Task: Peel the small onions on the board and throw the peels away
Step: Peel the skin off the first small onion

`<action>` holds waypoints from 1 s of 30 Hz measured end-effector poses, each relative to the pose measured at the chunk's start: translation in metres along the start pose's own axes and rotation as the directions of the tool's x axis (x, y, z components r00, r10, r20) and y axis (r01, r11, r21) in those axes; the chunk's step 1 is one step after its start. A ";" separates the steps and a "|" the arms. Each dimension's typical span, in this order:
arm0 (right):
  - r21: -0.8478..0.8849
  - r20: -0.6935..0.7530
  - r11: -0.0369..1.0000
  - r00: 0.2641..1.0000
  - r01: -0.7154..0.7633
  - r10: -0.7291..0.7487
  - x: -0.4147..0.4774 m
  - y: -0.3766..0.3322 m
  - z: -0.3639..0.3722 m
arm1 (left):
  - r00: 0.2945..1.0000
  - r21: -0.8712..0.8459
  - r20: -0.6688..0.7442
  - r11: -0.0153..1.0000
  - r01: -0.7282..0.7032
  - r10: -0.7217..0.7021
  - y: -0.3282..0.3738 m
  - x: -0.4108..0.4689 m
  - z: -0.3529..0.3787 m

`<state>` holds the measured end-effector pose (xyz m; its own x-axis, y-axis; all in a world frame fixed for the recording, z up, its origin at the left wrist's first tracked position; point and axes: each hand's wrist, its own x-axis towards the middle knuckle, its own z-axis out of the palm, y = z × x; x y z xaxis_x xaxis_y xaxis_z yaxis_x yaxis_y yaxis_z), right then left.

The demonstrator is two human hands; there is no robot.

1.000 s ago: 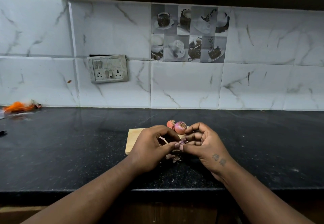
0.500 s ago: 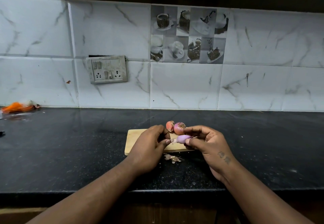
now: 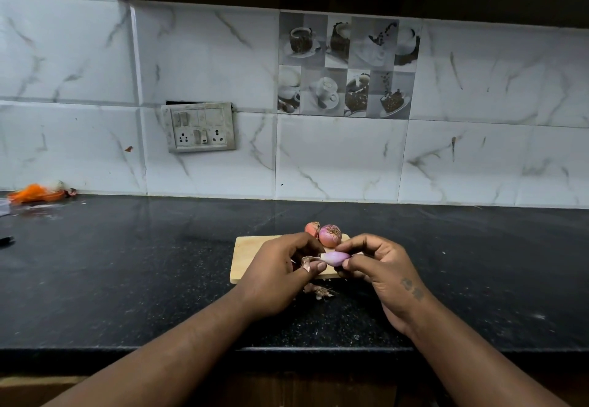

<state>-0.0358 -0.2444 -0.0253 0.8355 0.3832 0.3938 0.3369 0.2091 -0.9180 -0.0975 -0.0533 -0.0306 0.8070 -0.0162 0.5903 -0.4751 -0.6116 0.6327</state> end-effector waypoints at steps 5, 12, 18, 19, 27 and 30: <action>-0.058 0.063 0.998 0.998 -0.012 0.015 0.000 0.005 0.002 | 1.000 0.025 0.000 1.000 -0.007 0.007 0.002 -0.002 0.001; -0.085 0.083 0.996 0.996 0.027 -0.020 -0.001 0.006 0.004 | 0.998 0.083 -0.065 0.996 0.020 -0.015 0.002 0.000 0.000; -0.076 0.080 0.997 0.997 0.030 -0.024 -0.003 0.003 0.005 | 0.989 0.067 -0.134 0.995 0.074 -0.064 0.004 0.001 -0.003; -0.065 0.078 0.998 0.997 0.028 -0.023 -0.003 0.003 0.004 | 0.984 0.083 -0.161 0.992 0.096 -0.082 0.000 0.002 -0.006; -0.016 0.067 1.000 0.997 0.024 -0.022 0.000 0.007 0.001 | 1.000 0.212 0.026 0.977 -0.008 0.002 -0.004 0.002 0.000; -0.043 0.076 0.998 0.997 0.036 -0.033 0.001 0.009 0.000 | 0.992 0.298 0.105 0.949 -0.100 0.072 -0.003 0.000 0.002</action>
<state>-0.0323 -0.2426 -0.0331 0.7888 0.4432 0.4258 0.3852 0.1834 -0.9044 -0.0952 -0.0530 -0.0339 0.8030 -0.1430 0.5786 -0.4277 -0.8144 0.3922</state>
